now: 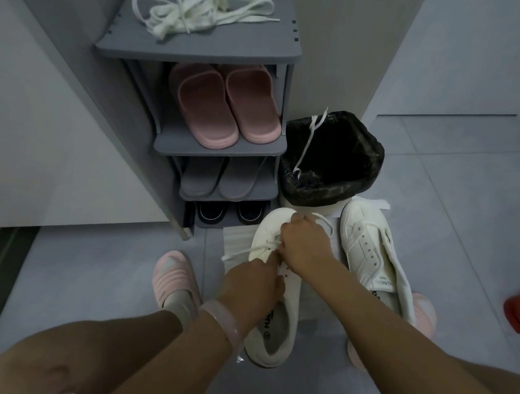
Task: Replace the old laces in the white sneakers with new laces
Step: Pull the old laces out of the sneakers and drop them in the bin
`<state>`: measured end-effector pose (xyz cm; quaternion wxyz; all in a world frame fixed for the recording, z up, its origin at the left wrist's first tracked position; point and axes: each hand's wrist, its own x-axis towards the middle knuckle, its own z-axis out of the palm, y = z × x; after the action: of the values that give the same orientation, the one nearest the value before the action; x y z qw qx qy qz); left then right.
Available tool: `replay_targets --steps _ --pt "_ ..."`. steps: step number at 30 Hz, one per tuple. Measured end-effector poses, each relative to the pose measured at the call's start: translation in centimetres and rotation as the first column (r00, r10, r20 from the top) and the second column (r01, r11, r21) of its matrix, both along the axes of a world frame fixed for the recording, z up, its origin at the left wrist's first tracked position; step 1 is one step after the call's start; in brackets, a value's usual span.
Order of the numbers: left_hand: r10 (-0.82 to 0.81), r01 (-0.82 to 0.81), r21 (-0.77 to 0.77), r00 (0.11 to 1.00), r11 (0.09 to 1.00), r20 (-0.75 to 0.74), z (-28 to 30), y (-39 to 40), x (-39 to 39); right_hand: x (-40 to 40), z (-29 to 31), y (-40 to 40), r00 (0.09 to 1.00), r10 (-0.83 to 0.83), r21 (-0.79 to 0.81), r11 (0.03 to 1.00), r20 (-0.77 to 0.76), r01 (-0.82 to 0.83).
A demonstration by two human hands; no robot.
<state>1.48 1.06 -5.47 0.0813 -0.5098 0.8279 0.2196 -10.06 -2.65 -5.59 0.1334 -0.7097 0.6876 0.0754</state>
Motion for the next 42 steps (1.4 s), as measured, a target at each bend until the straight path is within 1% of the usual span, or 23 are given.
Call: replay_targets --steps 2,3,5,8,10,12,13,15,17,19,21,22,23,25,28,31,34,35,36,38,39,41,42 --pt "-0.043 0.043 0.001 0.997 0.999 0.059 -0.1 0.0 -0.1 -0.3 -0.3 -0.4 0.977 -0.120 0.037 0.993 0.175 0.115" --pt "-0.059 0.059 0.013 0.995 0.998 0.075 -0.2 0.0 -0.1 -0.6 -0.4 -0.5 0.917 -0.232 0.081 0.973 0.326 0.217" --pt "-0.073 0.067 0.057 0.992 0.996 0.099 -0.2 -0.1 -0.2 -0.9 0.0 -0.4 0.664 -0.467 0.288 0.884 0.584 0.369" --pt "-0.080 0.066 0.114 0.989 0.991 0.124 -0.1 -0.3 -0.1 -1.0 2.3 -0.7 0.222 -0.661 0.510 0.714 0.717 0.480" --pt "-0.082 0.068 0.121 0.990 0.990 0.112 -0.2 -0.1 -0.1 -1.8 5.6 -1.6 -0.137 -0.593 0.580 0.670 0.794 0.463" --pt "-0.073 0.060 0.133 0.993 0.989 0.094 -0.4 0.0 -0.2 -3.4 9.9 -2.0 -0.480 -0.363 0.563 0.732 0.799 0.383" --pt "-0.070 0.058 0.133 0.994 0.989 0.083 -0.6 -0.1 -0.3 -4.2 12.0 -1.9 -0.567 -0.245 0.505 0.784 0.786 0.362" --pt "-0.072 0.063 0.130 0.995 0.990 0.066 -0.7 -0.1 -0.4 -4.8 14.0 -1.1 -0.611 -0.099 0.377 0.859 0.785 0.346" --pt "-0.067 0.060 0.127 0.997 0.990 0.048 -0.5 0.0 -0.3 -4.9 13.2 -0.4 -0.582 -0.078 0.309 0.900 0.809 0.308" --pt "-0.032 0.030 0.098 0.999 0.995 0.010 0.0 0.1 -0.2 -4.8 11.7 0.0 -0.409 -0.140 0.281 0.909 0.902 0.309" --pt "0.074 -0.071 0.046 0.995 0.996 -0.062 0.8 -0.3 -0.4 -4.9 11.0 0.3 0.061 -0.184 0.139 0.889 0.981 0.437" --pt "0.138 -0.139 0.005 0.985 0.990 -0.107 1.2 -0.7 -0.5 -5.0 10.9 0.5 0.278 -0.180 0.024 0.874 0.944 0.486" --pt "0.194 -0.202 -0.032 0.968 0.979 -0.158 1.5 -1.2 -0.6 -4.9 11.0 0.7 0.394 -0.155 -0.072 0.861 0.906 0.504" --pt "0.267 -0.293 -0.056 0.924 0.955 -0.274 1.9 -1.9 -0.9 -4.8 11.6 1.1 0.387 -0.099 -0.143 0.823 0.917 0.550" --pt "0.273 -0.318 -0.054 0.879 0.947 -0.391 2.5 -2.0 -1.7 -5.0 13.6 1.7 0.197 0.004 -0.115 0.823 0.980 0.557" --pt "0.288 -0.334 0.001 0.811 0.943 -0.509 2.7 -1.9 -2.5 -4.5 14.3 2.3 0.093 0.015 -0.052 0.913 0.996 0.405" --pt "0.358 -0.340 0.143 0.740 0.929 -0.569 2.2 -2.9 -2.6 -4.4 13.5 2.3 -0.056 -0.086 0.097 0.963 0.995 0.249" --pt "0.366 -0.336 0.161 0.743 0.928 -0.560 2.1 -3.2 -2.6 -4.6 13.0 2.2 -0.050 -0.121 0.129 0.962 0.991 0.241" --pt "0.393 -0.354 0.183 0.726 0.917 -0.565 2.2 -3.3 -2.6 -5.0 12.2 2.0 0.053 -0.143 0.123 0.952 0.988 0.279" --pt "0.518 -0.457 0.272 0.590 0.847 -0.620 2.5 -3.5 -2.3 -6.1 9.8 1.4 0.450 -0.171 -0.029 0.915 0.877 0.403" --pt "0.580 -0.506 0.329 0.491 0.797 -0.650 2.7 -3.8 -2.1 -6.5 8.3 1.3 0.602 -0.172 -0.119 0.903 0.780 0.412" --pt "0.620 -0.544 0.371 0.392 0.752 -0.680 2.6 -4.2 -1.8 -7.0 5.3 1.6 0.761 -0.170 -0.182 0.917 0.626 0.355" --pt "0.608 -0.535 0.357 0.420 0.765 -0.674 2.6 -4.3 -1.7 -7.0 3.8 1.8 0.812 -0.171 -0.168 0.935 0.558 0.313"
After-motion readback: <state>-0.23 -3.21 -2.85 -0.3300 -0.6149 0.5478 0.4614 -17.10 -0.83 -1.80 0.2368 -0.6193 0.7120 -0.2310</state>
